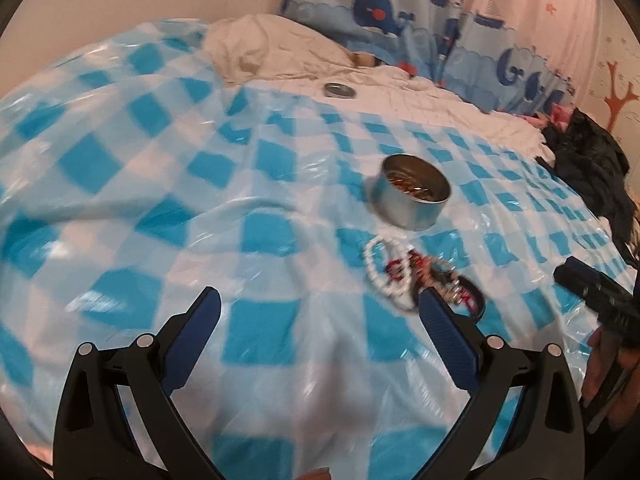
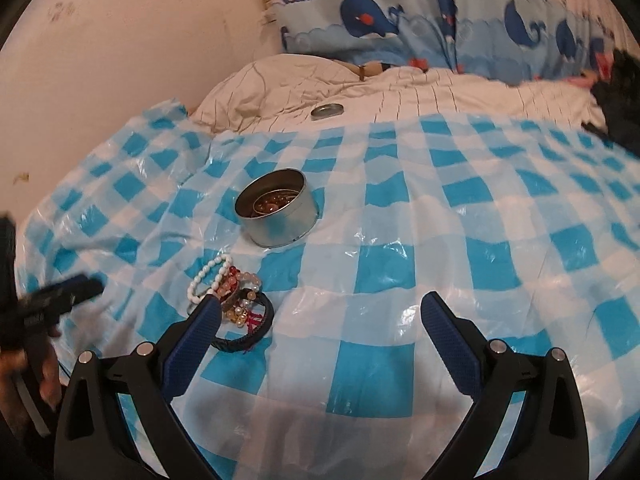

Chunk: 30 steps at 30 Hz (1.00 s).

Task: Organize jewelry
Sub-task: 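Move both open grippers toward the jewelry pile beside the silver tin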

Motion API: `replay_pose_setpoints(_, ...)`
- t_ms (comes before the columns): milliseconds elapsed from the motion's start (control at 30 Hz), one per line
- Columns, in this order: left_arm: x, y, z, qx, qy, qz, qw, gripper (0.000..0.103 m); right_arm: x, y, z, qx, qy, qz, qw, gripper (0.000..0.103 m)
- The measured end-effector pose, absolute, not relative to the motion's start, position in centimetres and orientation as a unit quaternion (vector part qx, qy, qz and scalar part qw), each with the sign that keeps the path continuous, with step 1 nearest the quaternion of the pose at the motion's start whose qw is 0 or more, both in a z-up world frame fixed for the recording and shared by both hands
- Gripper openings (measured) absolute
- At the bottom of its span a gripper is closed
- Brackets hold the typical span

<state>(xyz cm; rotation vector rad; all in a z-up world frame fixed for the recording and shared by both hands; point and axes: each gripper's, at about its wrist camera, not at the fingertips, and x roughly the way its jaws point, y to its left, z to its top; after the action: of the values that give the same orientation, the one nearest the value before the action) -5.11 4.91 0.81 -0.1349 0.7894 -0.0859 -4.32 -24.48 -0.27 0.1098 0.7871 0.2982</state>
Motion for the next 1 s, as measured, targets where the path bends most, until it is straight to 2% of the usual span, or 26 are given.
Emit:
replay_pose_setpoints(233,-0.3,0.3,-0.3,-0.002,0.405,-0.122,0.906,0.095,-2.2,-24.3,-0.9,0.051,0.395,0.139,0.907,0.096)
replay_pose_setpoints(433,4.2,0.8,-2.3,-0.050,0.435,-0.124,0.891,0.095,2.3,-23.3,-1.3,0.079,0.392,0.136,0.906,0.096)
replay_pose_setpoints(567,5.1,0.2,-3.3,-0.035,0.461,-0.102,0.881,0.095,2.4,-22.0,-2.6,0.068,0.419,0.155,0.892,0.096)
replay_pose_setpoints(1000,5.7,-1.8,-4.1,-0.002,0.470,-0.068,0.880,0.095,2.2,-21.2,-3.3,0.045,0.425,0.160,0.890,0.096)
